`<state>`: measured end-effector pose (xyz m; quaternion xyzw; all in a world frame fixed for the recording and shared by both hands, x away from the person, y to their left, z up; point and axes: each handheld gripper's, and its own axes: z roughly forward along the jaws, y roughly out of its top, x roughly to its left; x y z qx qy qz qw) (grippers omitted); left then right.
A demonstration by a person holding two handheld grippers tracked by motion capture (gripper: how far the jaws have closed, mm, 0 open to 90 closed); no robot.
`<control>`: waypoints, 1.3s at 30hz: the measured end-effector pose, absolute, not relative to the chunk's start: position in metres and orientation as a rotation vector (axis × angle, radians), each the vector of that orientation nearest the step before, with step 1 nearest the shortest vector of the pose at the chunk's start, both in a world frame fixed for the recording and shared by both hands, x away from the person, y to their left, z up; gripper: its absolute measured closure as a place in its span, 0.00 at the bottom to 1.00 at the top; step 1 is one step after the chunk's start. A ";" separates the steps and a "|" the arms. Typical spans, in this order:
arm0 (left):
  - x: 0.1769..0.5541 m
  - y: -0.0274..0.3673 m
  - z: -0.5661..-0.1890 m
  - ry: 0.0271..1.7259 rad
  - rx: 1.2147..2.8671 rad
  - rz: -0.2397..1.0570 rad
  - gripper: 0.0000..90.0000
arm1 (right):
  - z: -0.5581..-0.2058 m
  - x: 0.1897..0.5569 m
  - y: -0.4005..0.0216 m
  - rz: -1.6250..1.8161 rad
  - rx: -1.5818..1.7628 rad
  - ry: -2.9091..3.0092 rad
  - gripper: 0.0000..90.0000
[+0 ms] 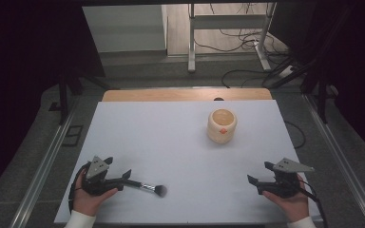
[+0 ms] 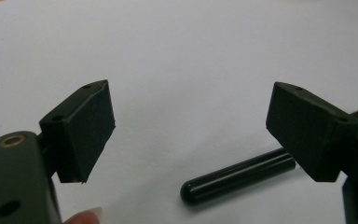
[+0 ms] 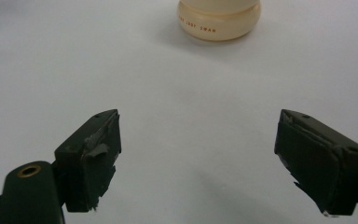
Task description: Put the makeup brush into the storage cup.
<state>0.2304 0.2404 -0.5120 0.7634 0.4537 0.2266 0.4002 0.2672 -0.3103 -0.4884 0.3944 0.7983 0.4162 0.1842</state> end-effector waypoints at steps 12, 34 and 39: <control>0.233 0.246 -0.504 1.117 1.898 0.527 0.20 | -0.488 0.267 -0.312 1.177 1.123 2.248 0.17; 0.250 0.241 -0.467 0.857 2.055 0.398 0.21 | -0.486 0.271 -0.314 1.192 1.128 2.242 0.17; 0.256 0.237 -0.461 0.815 2.101 0.409 0.21 | -0.486 0.271 -0.313 1.189 1.123 2.250 0.16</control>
